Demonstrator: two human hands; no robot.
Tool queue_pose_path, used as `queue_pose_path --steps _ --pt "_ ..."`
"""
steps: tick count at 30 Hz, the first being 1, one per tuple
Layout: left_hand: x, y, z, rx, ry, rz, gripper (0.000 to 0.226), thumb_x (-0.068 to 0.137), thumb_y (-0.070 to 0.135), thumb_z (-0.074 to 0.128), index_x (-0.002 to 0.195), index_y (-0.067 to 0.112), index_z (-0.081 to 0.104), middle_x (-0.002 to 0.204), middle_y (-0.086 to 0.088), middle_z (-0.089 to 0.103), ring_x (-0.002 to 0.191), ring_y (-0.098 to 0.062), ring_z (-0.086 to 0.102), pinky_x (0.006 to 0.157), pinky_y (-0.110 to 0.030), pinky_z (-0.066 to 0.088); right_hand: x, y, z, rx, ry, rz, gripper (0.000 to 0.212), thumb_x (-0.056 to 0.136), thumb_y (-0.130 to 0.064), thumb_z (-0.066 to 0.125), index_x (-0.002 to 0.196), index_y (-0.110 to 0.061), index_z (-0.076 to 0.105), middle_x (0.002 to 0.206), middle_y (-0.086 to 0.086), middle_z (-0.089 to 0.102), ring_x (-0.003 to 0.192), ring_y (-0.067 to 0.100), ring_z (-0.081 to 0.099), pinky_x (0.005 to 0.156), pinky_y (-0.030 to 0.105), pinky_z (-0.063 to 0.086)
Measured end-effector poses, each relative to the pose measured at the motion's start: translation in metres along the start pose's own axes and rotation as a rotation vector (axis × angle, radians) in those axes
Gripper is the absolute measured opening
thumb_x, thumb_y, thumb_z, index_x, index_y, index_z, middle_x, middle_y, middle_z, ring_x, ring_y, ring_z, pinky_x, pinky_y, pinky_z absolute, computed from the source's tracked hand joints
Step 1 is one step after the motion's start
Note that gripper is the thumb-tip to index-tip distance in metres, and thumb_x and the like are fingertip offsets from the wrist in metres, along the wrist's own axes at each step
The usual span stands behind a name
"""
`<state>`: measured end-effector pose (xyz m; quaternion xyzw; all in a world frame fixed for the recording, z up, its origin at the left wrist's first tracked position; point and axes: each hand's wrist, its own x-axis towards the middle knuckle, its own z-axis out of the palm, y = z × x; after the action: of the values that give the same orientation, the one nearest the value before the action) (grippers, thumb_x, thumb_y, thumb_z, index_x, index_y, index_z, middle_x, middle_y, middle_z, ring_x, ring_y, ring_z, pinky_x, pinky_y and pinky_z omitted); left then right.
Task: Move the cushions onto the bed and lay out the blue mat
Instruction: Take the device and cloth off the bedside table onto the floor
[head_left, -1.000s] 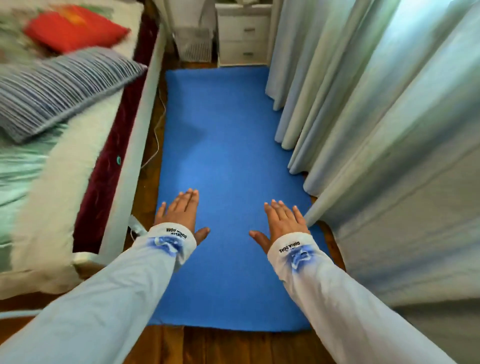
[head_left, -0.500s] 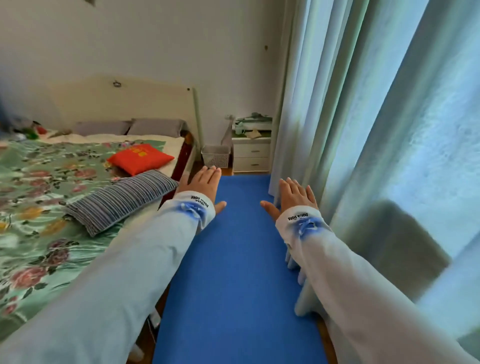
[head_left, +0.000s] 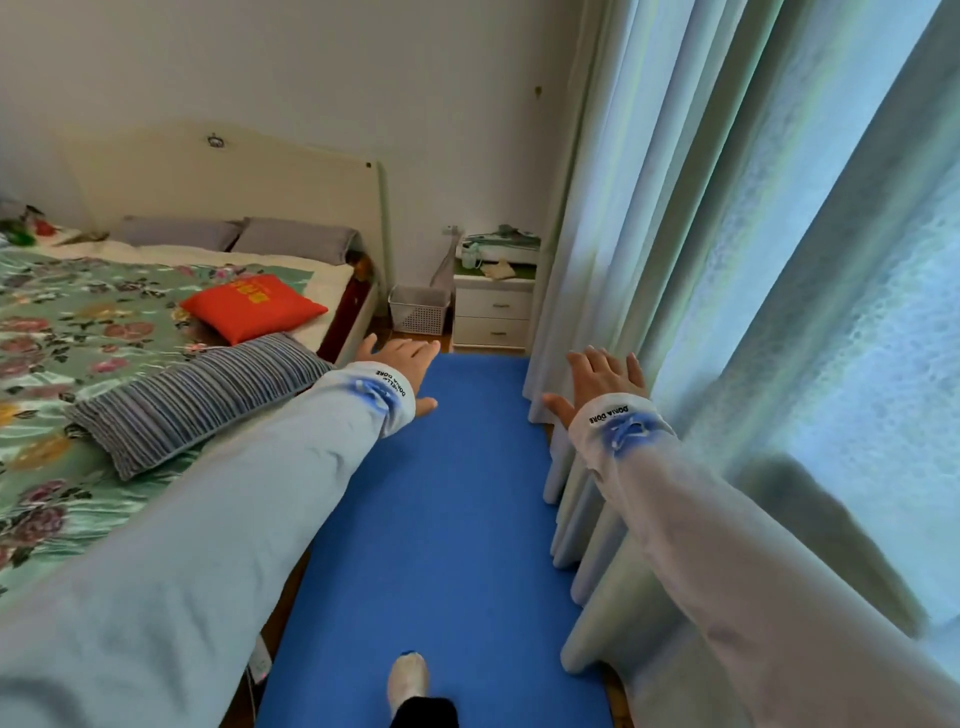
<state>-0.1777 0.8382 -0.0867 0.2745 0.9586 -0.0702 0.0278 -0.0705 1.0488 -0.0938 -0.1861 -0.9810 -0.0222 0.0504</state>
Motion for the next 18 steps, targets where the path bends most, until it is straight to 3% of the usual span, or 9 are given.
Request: queue_pose_path --steps 5,11,18 --pt "0.142 -0.072 -0.013 -0.045 0.044 -0.072 0.086 0.087 0.044 0.056 0.152 0.014 0.008 0.161 -0.002 0.011 0.149 -0.021 0.012 0.119 -0.047 0.017 0.149 -0.013 -0.001 -0.082 -0.015 -0.008 0.065 0.09 -0.052 0.047 0.143 -0.016 0.033 0.153 0.006 0.03 0.145 0.022 0.021 0.119 0.046 0.006" --pt "0.323 -0.163 -0.023 -0.051 0.015 -0.151 0.093 0.081 0.058 0.055 0.152 0.016 0.011 0.161 -0.004 0.009 0.149 -0.025 0.007 0.119 -0.051 0.013 0.326 -0.053 -0.011 -0.158 0.019 -0.103 0.055 0.09 -0.053 0.046 0.133 -0.018 0.046 0.142 0.004 0.046 0.137 0.024 0.037 0.119 0.048 0.007" --pt "0.453 -0.186 -0.051 -0.121 0.033 -0.085 0.092 0.087 0.046 0.056 0.152 0.014 -0.001 0.162 -0.001 -0.005 0.15 -0.02 -0.003 0.121 -0.046 0.007 0.477 -0.047 -0.001 -0.128 0.007 0.016 0.067 0.09 -0.06 0.04 0.141 -0.018 0.035 0.148 0.005 0.042 0.139 0.025 0.035 0.12 0.045 0.009"
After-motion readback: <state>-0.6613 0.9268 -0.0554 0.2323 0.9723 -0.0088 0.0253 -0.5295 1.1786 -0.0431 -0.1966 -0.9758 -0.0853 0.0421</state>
